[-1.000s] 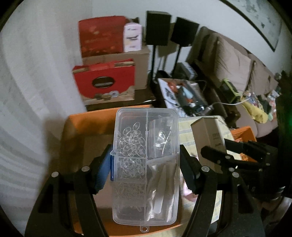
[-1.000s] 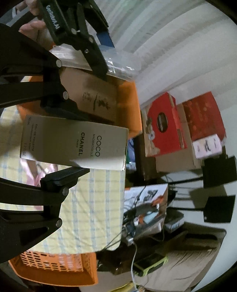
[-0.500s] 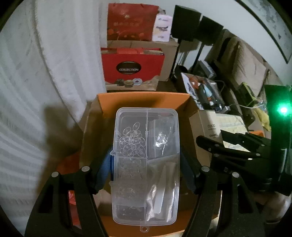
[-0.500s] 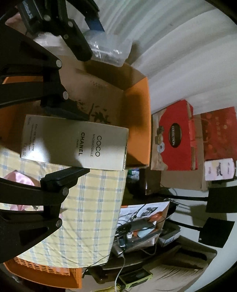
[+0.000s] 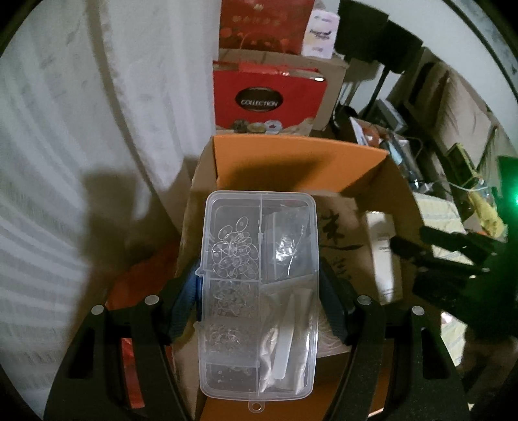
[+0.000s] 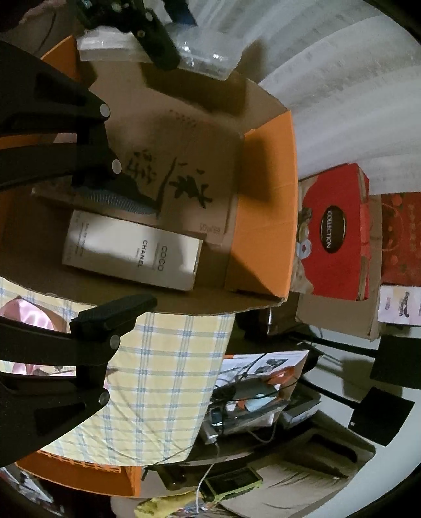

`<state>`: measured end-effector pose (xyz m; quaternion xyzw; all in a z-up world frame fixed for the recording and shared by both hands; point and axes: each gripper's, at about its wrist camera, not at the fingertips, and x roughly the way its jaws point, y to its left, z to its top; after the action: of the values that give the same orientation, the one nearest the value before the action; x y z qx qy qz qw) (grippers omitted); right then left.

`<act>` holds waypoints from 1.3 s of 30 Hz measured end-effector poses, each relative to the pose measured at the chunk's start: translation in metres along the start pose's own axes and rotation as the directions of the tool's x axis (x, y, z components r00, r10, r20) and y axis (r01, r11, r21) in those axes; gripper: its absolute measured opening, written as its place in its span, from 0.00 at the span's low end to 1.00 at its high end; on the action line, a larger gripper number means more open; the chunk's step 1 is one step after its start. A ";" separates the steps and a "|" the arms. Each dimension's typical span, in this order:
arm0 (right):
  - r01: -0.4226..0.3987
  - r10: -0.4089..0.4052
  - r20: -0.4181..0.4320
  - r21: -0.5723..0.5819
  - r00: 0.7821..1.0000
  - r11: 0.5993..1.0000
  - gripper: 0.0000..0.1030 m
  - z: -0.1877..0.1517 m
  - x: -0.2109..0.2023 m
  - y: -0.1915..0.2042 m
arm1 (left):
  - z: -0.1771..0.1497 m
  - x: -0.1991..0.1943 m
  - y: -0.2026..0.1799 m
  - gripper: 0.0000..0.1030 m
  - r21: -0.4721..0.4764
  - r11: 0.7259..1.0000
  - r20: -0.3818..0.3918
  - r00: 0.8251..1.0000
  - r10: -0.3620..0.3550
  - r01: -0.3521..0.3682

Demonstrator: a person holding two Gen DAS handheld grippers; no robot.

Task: Organize objects
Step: 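Carry the perfume box with the right gripper while the left gripper carries the organizer toward the cardboard box, then lower and release the perfume box with the right gripper while the left gripper releases the organizer inside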

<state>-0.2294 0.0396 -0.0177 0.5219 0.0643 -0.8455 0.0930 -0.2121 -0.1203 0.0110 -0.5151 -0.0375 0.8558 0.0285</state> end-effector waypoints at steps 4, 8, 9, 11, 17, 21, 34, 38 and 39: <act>-0.017 0.017 0.032 0.003 0.999 1.000 0.55 -0.004 -0.013 -0.002 | -0.003 0.006 0.002 0.64 0.009 1.000 -0.015 1.000 0.001 -0.001; -0.042 0.041 0.081 0.007 0.996 0.999 0.58 -0.008 -0.034 -0.010 | -0.002 0.010 0.007 0.64 0.011 1.000 -0.021 1.000 0.012 -0.012; -0.047 0.046 0.088 0.009 0.995 0.999 0.58 -0.010 -0.039 -0.012 | -0.002 0.012 0.008 0.64 0.007 1.000 -0.024 1.000 0.016 -0.016; -0.058 0.057 0.105 0.007 0.993 0.998 0.58 -0.013 -0.048 -0.016 | -0.002 0.016 0.011 0.64 0.000 1.000 -0.026 0.999 0.025 -0.025; -0.073 0.073 0.124 -0.007 0.990 0.997 0.59 -0.023 -0.063 -0.020 | -0.005 0.031 0.011 0.64 0.011 0.999 -0.051 0.997 0.052 -0.051; -0.084 0.085 0.122 -0.016 0.989 0.996 0.59 -0.029 -0.065 -0.022 | -0.005 0.036 0.008 0.64 0.014 0.998 -0.050 0.997 0.061 -0.060; -0.099 0.101 0.107 -0.023 0.989 0.995 0.59 -0.038 -0.065 -0.029 | 0.007 0.052 -0.018 0.65 0.032 0.999 -0.126 0.992 0.025 -0.021; -0.100 0.101 0.103 -0.023 0.990 0.995 0.59 -0.044 -0.064 -0.031 | 0.005 0.052 -0.023 0.65 0.027 1.000 -0.134 0.991 0.012 -0.008; -0.099 0.101 0.105 -0.021 0.989 0.995 0.59 -0.045 -0.065 -0.032 | 0.005 0.049 -0.023 0.67 0.025 1.000 -0.125 0.992 0.010 -0.007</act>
<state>-0.1685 0.0860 0.0208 0.4782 0.0397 -0.8657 0.1428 -0.2389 -0.0937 -0.0274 -0.5676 -0.0231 0.8223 0.0334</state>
